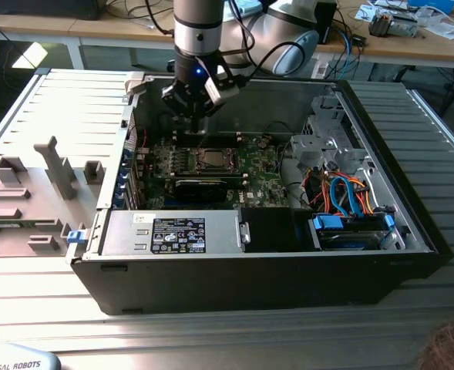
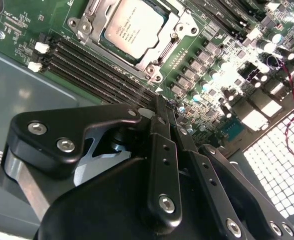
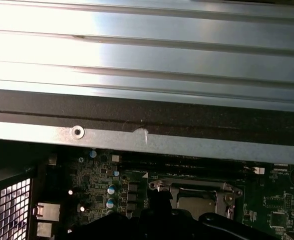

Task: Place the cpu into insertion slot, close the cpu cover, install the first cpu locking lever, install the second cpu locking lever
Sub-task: 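Install the first cpu locking lever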

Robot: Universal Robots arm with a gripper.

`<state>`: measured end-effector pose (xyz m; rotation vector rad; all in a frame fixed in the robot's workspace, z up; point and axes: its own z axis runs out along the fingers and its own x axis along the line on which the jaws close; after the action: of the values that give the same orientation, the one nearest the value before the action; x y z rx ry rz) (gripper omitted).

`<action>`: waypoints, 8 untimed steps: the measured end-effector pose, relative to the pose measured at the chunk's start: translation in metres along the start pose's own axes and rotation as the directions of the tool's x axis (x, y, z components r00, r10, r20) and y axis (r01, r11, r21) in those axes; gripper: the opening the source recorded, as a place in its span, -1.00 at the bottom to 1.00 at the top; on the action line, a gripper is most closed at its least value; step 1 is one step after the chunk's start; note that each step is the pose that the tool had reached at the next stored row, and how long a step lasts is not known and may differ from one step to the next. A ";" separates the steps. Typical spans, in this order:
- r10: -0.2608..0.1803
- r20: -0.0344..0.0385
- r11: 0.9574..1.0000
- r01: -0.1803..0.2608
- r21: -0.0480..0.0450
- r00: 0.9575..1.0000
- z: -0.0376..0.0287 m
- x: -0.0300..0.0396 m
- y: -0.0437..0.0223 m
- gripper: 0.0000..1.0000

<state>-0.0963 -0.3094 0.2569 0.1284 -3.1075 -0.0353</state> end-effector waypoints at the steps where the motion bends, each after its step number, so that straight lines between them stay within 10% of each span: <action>1: 0.000 0.000 1.000 0.000 0.000 1.000 0.0000 -0.0002 0.0000 -0.79; 8: 0.000 0.000 1.000 0.000 0.001 1.000 0.0002 -0.0018 -0.0002 -0.79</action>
<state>-0.0945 -0.3094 0.2566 0.1284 -3.1074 -0.0330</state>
